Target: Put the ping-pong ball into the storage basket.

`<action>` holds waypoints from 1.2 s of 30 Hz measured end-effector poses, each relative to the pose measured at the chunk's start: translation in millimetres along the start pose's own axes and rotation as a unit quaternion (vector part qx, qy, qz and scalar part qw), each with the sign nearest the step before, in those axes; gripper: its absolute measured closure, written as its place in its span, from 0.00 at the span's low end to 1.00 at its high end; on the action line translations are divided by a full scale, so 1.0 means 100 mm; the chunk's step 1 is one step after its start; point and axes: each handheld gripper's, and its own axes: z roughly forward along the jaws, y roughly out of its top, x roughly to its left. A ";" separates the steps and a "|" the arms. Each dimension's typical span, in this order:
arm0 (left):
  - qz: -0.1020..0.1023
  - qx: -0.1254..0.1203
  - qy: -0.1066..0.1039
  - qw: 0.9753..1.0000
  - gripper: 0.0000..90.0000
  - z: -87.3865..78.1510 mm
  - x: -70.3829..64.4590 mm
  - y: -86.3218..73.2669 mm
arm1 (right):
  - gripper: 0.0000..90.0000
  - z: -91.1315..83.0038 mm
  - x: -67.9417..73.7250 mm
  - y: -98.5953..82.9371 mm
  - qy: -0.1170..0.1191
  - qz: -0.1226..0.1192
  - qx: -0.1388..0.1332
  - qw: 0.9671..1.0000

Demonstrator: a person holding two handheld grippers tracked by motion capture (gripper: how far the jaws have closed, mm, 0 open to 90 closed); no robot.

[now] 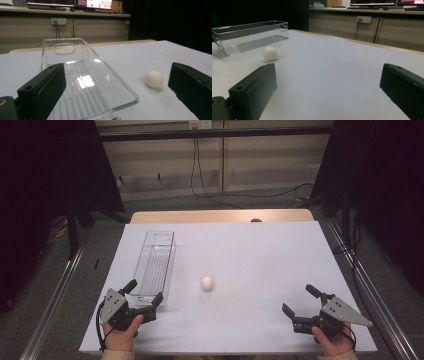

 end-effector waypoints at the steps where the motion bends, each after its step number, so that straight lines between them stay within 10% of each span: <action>1: -0.001 -0.001 -0.001 1.000 0.02 0.00 0.00 0.00 | 0.01 0.00 0.00 0.00 0.001 0.001 0.001 1.000; 36: -0.009 0.014 -0.036 0.999 0.01 0.21 -0.33 0.18 | 0.01 -0.01 -0.01 0.02 0.002 0.007 -0.003 1.000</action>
